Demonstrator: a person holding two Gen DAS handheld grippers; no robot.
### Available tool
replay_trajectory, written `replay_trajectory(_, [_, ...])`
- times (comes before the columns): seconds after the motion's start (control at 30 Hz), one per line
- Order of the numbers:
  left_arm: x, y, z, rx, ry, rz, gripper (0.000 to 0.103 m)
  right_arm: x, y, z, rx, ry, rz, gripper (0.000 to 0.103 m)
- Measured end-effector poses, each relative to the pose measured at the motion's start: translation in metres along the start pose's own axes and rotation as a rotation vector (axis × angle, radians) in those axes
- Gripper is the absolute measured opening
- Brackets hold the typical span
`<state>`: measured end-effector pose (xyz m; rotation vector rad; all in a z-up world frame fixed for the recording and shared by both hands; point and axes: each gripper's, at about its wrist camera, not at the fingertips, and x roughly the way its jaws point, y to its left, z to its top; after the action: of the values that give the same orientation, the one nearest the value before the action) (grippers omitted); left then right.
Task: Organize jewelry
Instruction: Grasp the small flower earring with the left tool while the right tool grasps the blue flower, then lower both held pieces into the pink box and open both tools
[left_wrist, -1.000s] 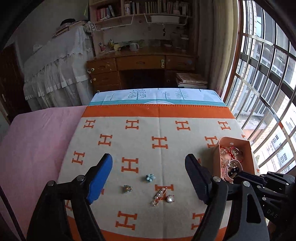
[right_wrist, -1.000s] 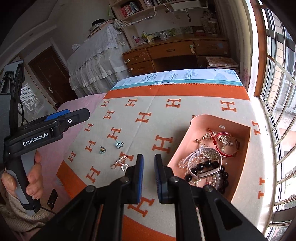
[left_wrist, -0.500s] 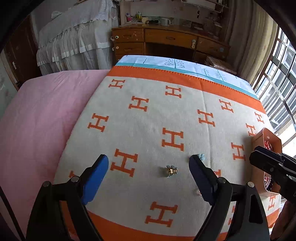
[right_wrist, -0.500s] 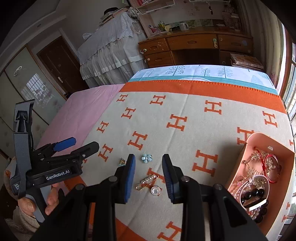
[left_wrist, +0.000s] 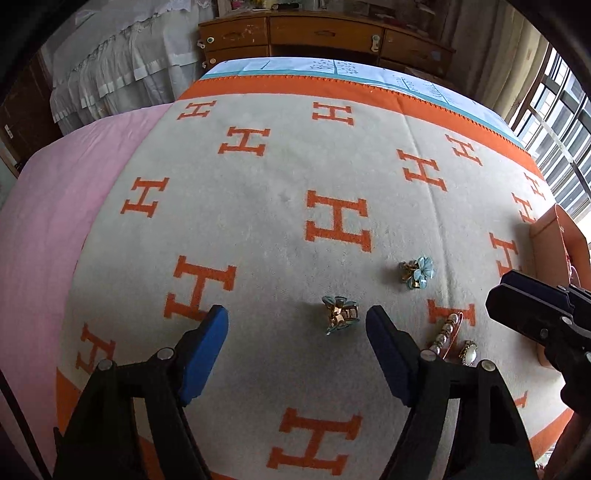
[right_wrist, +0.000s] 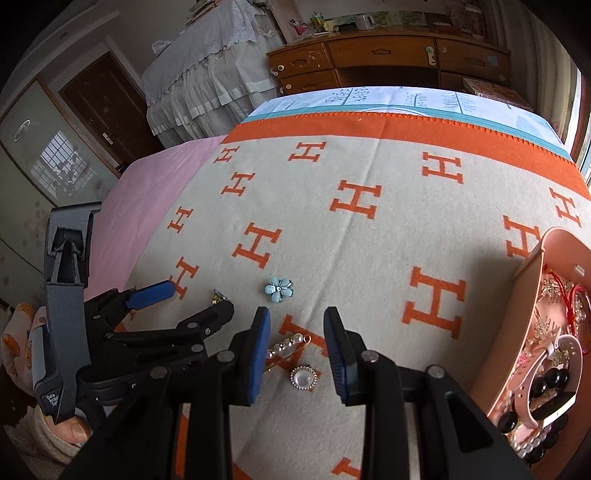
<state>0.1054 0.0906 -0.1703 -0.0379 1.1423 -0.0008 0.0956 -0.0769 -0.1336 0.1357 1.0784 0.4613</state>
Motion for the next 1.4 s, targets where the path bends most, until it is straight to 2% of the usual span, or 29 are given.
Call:
replay_trajectory(0.13, [0.002, 0.004, 0.000, -0.013, -0.009, -0.005, 0.049, 0.006, 0.003, -0.001, -0.007, 0.006, -0.004, 0.030])
replay_trajectory(0.27, [0.000, 0.011, 0.000, -0.031, -0.023, -0.011, 0.019, 0.015, 0.007, 0.001, -0.022, 0.022, -0.002, 0.030])
replay_trajectory(0.57, [-0.003, 0.031, -0.003, -0.055, -0.032, -0.047, 0.019, 0.042, 0.029, 0.007, -0.100, 0.035, -0.051, 0.030])
replay_trajectory(0.93, [-0.004, 0.050, -0.003, -0.088, -0.035, -0.070, 0.019, 0.063, 0.045, 0.010, -0.186, 0.024, -0.167, 0.030])
replay_trajectory(0.97, [-0.004, 0.048, -0.003, -0.086, -0.035, -0.071, 0.019, 0.063, 0.046, 0.009, -0.198, 0.023, -0.178, 0.030])
replay_trajectory(1.03, [-0.007, 0.045, -0.002, -0.079, -0.040, -0.074, 0.019, 0.064, 0.048, 0.008, -0.217, 0.017, -0.206, 0.020])
replay_trajectory(1.07, [-0.009, 0.043, -0.002, -0.074, -0.045, -0.075, 0.019, 0.064, 0.049, 0.007, -0.227, 0.015, -0.219, 0.020])
replay_trajectory(1.23, [-0.031, 0.029, 0.000, -0.042, -0.083, -0.073, 0.019, 0.057, 0.045, 0.004, -0.201, 0.016, -0.185, 0.020])
replay_trajectory(1.4, [-0.055, 0.006, 0.002, 0.001, -0.118, -0.070, 0.019, 0.023, 0.038, -0.004, -0.171, -0.054, -0.156, 0.020])
